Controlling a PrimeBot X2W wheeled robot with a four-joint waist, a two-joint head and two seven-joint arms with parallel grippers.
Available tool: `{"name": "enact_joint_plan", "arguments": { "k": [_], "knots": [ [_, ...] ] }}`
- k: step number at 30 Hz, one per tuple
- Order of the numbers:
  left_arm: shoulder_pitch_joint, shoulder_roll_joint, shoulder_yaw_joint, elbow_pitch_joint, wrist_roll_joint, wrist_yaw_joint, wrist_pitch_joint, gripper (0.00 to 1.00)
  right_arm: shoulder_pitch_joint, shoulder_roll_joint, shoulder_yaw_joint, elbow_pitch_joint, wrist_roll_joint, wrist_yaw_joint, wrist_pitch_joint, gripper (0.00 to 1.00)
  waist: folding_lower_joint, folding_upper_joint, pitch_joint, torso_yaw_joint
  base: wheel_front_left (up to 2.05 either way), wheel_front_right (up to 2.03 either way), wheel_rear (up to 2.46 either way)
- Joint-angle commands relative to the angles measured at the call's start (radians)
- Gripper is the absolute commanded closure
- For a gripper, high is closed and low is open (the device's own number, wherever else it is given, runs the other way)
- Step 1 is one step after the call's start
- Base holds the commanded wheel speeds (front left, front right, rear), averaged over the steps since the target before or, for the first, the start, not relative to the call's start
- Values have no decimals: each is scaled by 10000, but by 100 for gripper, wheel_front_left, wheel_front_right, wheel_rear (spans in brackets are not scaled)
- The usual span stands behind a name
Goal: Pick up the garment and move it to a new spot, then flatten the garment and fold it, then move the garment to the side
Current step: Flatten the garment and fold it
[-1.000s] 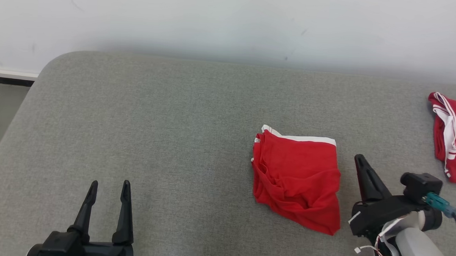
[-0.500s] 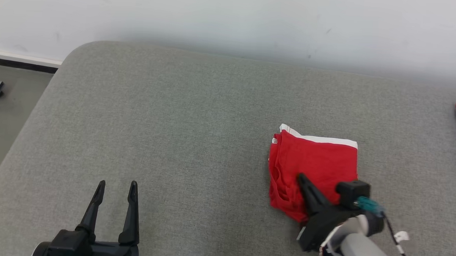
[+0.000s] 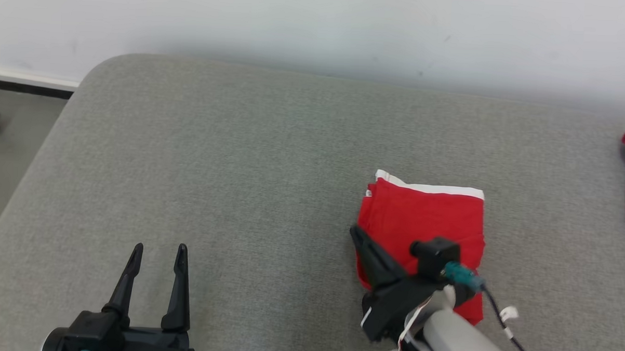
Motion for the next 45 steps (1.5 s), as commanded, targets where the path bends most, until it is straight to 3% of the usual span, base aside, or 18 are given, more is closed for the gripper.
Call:
{"name": "enact_joint_plan", "arguments": {
  "k": [1, 8, 16, 29, 30, 31, 32, 33, 34, 45],
  "knots": [
    [-38, 4, 30, 12, 28, -5, -27, 0, -132, -126, -356, -535, -117, -27, -52, 100, 0, -1, -77, -310, 0, 0, 0],
    [-83, 135, 159, 56, 90, -1, -27, 0, 534, -915, -1803, -2782, -707, -27, -55, 100, 0, -1, -356, -1078, 0, 0, 0],
    [138, 241, 234, 70, 133, -2, -27, 0, 1803, -1504, -3574, -4095, -1212, -27, -53, 100, 0, -1, -663, -1827, 0, 0, 0],
    [917, 357, 442, 72, 456, -2, -27, 0, 4014, -1107, -5139, -5103, -1836, -27, -56, 100, 0, -1, -1177, -2545, 0, 0, 0],
    [987, 340, 454, 31, 499, -3, -27, 0, 4127, -1065, -5176, -5166, -1860, -27, -56, 92, 0, -1, -1201, -2552, 0, 0, 0],
    [1062, 330, 482, 2, 526, -2, -27, 0, 4235, -1026, -5217, -5221, -1881, -27, -56, 66, 0, -1, -1223, -2556, 0, 0, 0],
    [1106, 325, 517, 6, 549, -2, -27, 0, 4341, -1013, -5268, -5277, -1942, -27, -56, 51, 0, -1, -1245, -2552, 0, 0, 0],
    [1137, 315, 538, 5, 555, -3, -27, 0, 4433, -1008, -5323, -5328, -1996, -27, -56, 6, 0, -1, -1267, -2543, 0, 0, 0],
    [1198, 305, 553, 15, 563, -2, -27, 0, 4530, -1000, -5390, -5365, -2054, -27, -56, 0, 0, -1, -1292, -2523, 0, 0, 0],
    [1476, 402, 831, -209, 422, -2, -27, 0, 5219, -814, -6029, -5724, -2552, -27, 122, 0, 0, -1, -1372, -2274, 0, 0, 0]
  ]
}}
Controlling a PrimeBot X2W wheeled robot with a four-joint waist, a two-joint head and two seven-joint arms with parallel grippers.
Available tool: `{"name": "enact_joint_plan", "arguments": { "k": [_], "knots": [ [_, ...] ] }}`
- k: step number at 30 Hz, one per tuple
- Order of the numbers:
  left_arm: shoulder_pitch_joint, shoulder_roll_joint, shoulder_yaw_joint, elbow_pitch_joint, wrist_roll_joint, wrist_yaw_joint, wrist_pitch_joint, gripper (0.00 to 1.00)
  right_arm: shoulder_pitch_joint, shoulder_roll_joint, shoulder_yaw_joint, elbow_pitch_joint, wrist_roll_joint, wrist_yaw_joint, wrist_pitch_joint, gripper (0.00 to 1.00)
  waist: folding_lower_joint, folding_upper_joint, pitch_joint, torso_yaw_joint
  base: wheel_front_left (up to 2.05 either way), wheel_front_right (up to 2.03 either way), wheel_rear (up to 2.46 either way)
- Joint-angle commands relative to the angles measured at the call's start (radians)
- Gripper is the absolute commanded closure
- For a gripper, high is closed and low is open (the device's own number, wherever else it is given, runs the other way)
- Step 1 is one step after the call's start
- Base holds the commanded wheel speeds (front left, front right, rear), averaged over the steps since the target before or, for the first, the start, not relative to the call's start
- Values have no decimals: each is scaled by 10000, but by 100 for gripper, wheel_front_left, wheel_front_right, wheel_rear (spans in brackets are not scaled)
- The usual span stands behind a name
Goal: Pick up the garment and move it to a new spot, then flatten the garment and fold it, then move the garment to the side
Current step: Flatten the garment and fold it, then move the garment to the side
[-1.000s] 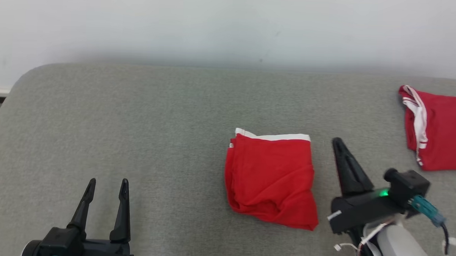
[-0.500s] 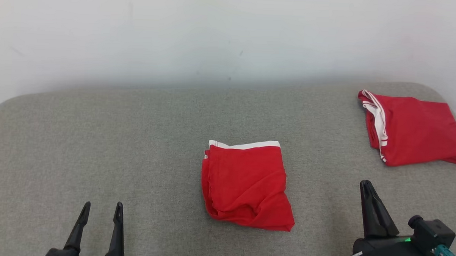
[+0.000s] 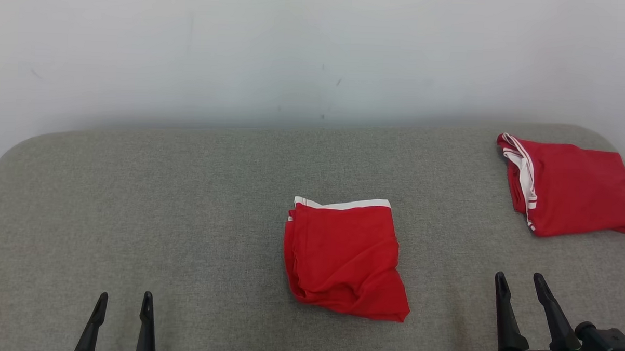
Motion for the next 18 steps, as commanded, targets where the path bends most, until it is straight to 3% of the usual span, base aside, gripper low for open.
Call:
{"name": "enact_joint_plan", "arguments": {
  "k": [1, 18],
  "knots": [
    [124, 41, -20, -89, -18, 13, -27, 0, 149, 11, -71, -99, -107, -27, 56, 0, 1, 0, 4, 38, 0, 0, 0],
    [237, 72, -85, -172, 27, 13, -27, 0, 375, 178, -205, -285, -361, -27, 323, 0, 1, 0, 45, 217, 0, 0, 0]
  ]
}}
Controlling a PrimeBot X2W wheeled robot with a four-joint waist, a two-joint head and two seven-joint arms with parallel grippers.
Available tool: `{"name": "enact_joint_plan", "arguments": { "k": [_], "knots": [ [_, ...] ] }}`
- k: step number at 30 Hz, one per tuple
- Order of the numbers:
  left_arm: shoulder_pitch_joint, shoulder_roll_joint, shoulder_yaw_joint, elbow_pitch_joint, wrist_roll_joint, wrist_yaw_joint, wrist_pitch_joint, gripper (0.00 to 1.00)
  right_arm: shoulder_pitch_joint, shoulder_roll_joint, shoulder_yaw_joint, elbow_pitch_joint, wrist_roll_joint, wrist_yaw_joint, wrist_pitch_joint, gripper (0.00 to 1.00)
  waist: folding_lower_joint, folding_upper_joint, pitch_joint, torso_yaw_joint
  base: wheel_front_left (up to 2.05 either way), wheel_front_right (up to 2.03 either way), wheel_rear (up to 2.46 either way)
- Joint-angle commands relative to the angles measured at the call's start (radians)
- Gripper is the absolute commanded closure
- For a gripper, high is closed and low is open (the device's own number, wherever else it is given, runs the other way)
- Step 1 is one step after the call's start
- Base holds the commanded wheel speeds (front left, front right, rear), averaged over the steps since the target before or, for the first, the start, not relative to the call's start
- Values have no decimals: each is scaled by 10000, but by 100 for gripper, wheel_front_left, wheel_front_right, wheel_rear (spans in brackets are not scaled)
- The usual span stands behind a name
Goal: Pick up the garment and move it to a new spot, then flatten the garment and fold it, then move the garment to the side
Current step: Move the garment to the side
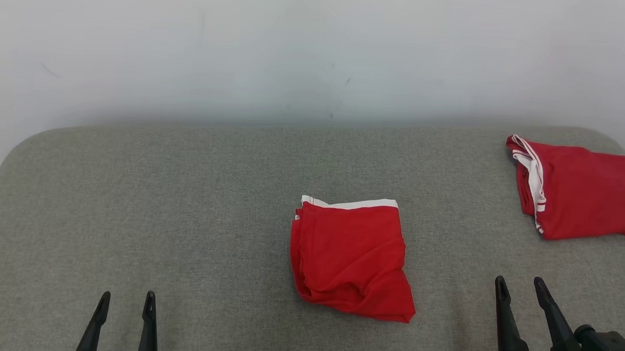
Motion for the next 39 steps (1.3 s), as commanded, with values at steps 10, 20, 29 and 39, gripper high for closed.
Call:
{"name": "enact_joint_plan", "arguments": {
  "k": [10, 20, 29, 39],
  "knots": [
    [122, -16, -15, -5, -6, 13, -27, 0, 62, 14, 103, 74, -99, -27, 74, 0, 0, 0, 24, 23, 0, 0, 0],
    [-310, -96, -278, 87, -46, 13, -27, 0, -1157, -408, 594, 495, -299, -27, 655, 0, 0, 0, 417, 543, 0, 0, 0],
    [-745, -198, -498, 138, -29, 13, -27, 0, -3011, -603, 1118, 2124, -20, -27, 1398, 0, 0, 0, 1069, 1309, 0, 0, 0],
    [-1026, -303, -546, 222, -42, 13, -27, 0, -4329, -540, 1700, 4725, 446, -27, 1402, 0, 0, 0, 1424, 1707, 0, 0, 0]
  ]
}}
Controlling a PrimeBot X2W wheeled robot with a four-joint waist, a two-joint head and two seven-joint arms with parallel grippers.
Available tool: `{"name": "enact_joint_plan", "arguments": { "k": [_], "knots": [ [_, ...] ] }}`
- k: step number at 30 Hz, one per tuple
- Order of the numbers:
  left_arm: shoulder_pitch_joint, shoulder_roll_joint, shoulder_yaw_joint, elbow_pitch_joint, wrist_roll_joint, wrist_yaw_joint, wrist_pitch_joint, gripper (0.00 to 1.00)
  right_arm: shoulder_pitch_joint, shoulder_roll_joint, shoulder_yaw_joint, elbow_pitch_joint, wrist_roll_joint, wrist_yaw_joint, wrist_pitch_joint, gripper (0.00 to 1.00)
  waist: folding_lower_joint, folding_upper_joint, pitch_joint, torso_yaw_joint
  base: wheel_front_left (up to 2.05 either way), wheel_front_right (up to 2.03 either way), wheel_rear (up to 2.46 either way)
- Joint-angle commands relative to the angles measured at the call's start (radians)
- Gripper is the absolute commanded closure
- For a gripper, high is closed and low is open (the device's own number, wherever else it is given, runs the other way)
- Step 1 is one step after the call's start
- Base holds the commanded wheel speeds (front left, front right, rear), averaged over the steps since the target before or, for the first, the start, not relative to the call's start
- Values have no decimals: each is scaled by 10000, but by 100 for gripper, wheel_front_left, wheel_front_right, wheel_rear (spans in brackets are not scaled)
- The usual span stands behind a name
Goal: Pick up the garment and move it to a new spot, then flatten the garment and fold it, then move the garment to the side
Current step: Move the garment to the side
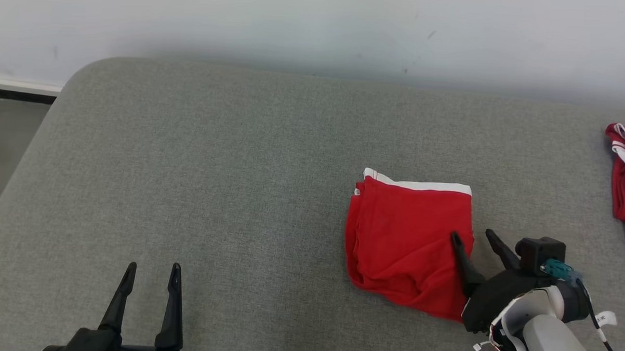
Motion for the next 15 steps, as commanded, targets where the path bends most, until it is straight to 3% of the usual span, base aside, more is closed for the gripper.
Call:
{"name": "enact_joint_plan", "arguments": {
  "k": [1, 10, 11, 12, 15],
  "knots": [
    [-159, -48, 26, -15, 0, 13, -27, 0, -212, 71, 69, 281, 135, -27, -23, 0, -1, -1, 139, 75, 0, 0, 0],
    [-183, -97, 79, -35, 66, 13, -27, 0, -646, 517, 781, 2136, 738, -27, 153, 0, -1, -1, 257, 36, 0, 0, 0],
    [-158, -97, 101, -39, 72, 15, -27, 0, -637, 548, 908, 2215, 845, -27, 226, 64, -1, -1, 255, 7, 0, 0, 0],
    [-130, -101, 128, -49, 77, 20, -27, 0, -659, 550, 1007, 2259, 937, -27, 190, 100, -1, -1, 259, -31, 0, 0, 0],
    [-127, -119, 136, -56, 74, 19, -27, 0, -789, 324, 1221, 2329, 1159, -27, 39, 100, -1, -1, 317, -126, 0, 0, 0]
  ]
}}
